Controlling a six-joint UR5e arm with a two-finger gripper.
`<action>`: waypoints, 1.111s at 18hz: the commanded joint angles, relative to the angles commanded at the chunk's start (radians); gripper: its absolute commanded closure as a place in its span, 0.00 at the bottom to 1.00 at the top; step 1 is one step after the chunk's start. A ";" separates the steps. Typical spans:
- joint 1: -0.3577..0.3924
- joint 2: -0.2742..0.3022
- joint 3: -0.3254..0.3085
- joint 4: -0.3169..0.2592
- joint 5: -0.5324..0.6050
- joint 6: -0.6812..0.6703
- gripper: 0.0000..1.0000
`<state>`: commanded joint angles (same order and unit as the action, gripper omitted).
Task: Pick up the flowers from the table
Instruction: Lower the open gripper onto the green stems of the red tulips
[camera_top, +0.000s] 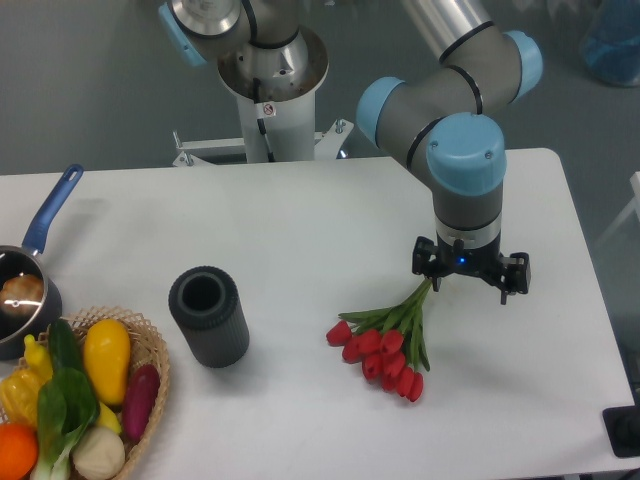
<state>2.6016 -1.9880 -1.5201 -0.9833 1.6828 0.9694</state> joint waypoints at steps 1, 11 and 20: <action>0.000 0.000 -0.003 0.000 0.000 0.002 0.00; -0.008 -0.029 -0.141 0.084 0.000 0.003 0.00; -0.015 -0.103 -0.135 0.098 -0.125 0.189 0.00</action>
<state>2.5863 -2.0907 -1.6552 -0.8851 1.5574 1.1580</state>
